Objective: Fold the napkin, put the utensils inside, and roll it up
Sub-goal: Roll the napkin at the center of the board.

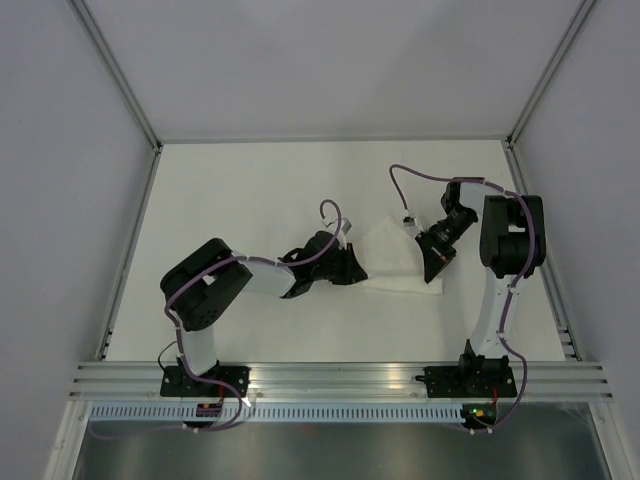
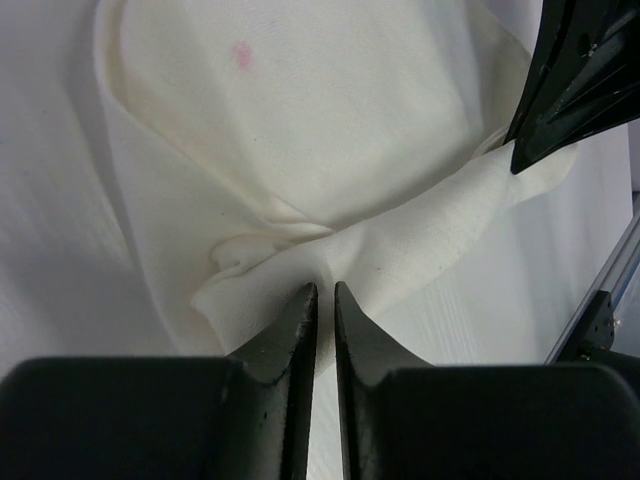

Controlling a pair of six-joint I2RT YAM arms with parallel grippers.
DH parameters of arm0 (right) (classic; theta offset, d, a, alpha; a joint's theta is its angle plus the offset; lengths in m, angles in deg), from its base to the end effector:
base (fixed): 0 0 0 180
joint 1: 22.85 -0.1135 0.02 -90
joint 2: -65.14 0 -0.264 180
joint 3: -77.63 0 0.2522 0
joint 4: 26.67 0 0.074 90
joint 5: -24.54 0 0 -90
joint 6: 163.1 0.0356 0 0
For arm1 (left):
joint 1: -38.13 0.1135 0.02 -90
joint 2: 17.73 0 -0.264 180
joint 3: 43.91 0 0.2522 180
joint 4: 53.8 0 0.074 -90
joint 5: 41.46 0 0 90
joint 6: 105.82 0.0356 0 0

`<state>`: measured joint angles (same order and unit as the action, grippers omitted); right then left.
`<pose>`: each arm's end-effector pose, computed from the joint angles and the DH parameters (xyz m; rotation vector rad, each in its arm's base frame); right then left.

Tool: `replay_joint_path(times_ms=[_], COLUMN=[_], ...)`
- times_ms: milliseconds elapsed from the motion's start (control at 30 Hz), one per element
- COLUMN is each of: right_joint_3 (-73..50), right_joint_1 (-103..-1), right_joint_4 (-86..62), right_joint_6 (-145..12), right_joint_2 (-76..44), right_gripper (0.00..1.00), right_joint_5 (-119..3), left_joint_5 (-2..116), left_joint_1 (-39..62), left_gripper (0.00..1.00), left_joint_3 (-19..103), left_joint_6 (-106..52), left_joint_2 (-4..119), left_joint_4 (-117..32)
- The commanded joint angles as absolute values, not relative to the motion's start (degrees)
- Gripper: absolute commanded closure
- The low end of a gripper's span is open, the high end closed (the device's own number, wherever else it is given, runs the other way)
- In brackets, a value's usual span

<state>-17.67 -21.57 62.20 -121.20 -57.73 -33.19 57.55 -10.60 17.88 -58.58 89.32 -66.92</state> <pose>0.3408 0.0114 0.1253 0.9332 -2.6321 -1.0057 0.2381 -0.2798 0.1287 0.2227 2.3224 -1.0509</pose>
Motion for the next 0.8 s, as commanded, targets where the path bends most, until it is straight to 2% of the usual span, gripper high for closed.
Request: replay_joint_path(times_ms=[0,133,200,233,267,500,633,767], right_joint_3=[-17.4,-18.4,-19.4,-19.7,-19.7,-20.6,-21.1,-21.3], right_joint_1=[-22.5,-26.5,-26.6,-26.5,-26.5,-26.4,-26.5,-26.5], right_joint_4=[48.7,47.7,48.8,48.9,48.8,49.4,49.8,50.1], right_joint_6=[-122.4,-121.0,-120.8,-120.8,-120.6,-119.7,-119.5,-119.6], right_joint_2=[-62.0,-62.7,-63.7,-63.9,-64.0,-64.6,-64.8,-65.2], right_gripper=[0.99,1.0,1.0,1.0,0.99,1.0,1.0,1.0], right_joint_5=[-46.4,-47.5,-46.8,-46.4,-46.4,-46.6,-46.2,-46.1], left_joint_5=[54.4,52.0,50.9,50.1,49.4,42.2,38.5,39.8], left_joint_1=[-10.9,-11.7,-12.4,-12.7,-13.4,-19.4,-25.0,-28.1], left_gripper=[0.82,0.78,0.68,0.68,0.63,0.49,0.41,0.35], left_joint_3=[15.8,14.6,15.1,15.5,16.2,26.1,29.3,28.2], left_joint_6=[-57.9,-57.0,-53.5,-51.9,-49.9,-27.4,-15.8,-3.7], left_joint_2=[87.5,85.7,83.4,83.4,82.2,82.4,85.4,87.4], left_joint_4=[-61.5,-62.4,-62.6,-62.2,-61.7,-53.9,-54.9,-60.3])
